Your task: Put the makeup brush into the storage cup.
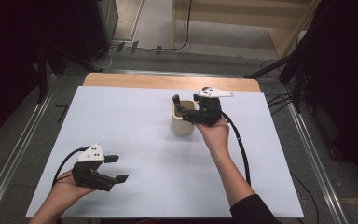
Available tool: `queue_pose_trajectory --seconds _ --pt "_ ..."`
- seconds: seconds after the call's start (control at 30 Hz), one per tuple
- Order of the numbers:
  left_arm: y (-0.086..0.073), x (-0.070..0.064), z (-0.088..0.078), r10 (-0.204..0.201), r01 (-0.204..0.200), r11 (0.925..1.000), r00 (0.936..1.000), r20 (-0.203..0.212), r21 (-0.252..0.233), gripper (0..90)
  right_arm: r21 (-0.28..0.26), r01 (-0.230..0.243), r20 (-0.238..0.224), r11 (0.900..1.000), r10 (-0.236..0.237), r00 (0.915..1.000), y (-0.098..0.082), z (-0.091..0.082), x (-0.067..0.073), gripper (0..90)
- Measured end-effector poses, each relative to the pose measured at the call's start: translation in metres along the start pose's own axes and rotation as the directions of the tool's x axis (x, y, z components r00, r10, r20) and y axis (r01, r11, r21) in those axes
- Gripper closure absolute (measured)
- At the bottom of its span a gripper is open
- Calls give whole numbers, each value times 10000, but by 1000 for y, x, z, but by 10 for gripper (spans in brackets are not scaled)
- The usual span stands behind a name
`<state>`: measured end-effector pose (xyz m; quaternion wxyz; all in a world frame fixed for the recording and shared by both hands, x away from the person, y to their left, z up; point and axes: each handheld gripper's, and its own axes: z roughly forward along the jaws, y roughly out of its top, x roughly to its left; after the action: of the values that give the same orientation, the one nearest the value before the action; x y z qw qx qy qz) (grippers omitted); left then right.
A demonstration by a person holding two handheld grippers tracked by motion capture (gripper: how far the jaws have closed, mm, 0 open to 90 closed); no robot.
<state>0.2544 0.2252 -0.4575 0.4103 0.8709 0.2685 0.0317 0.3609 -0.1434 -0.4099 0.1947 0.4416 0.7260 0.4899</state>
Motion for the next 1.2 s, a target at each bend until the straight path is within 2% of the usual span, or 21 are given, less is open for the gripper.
queue_pose_trajectory --seconds 0.17,0.3,0.77,0.87,1.2 --pt "0 0 0 -13 13 10000 10000 0 9 208 183 60 -236 9998 -55 9997 -3 -5 2 206" --pt "0 0 0 19 -19 10000 10000 -9 9 208 673 -17 -495 9977 50 9988 -4 -7 4 204" --pt "0 1 0 -47 47 10000 10000 -29 -26 208 888 348 -986 9954 -260 9948 -9 -21 12 206" --pt "0 1 0 -48 48 10000 10000 -26 -32 208 1087 491 -1088 9929 -372 9934 -10 -24 13 209" --pt "0 1 0 -33 33 10000 10000 -44 -16 208 1319 696 -1556 9888 -487 9866 -23 -30 16 209"
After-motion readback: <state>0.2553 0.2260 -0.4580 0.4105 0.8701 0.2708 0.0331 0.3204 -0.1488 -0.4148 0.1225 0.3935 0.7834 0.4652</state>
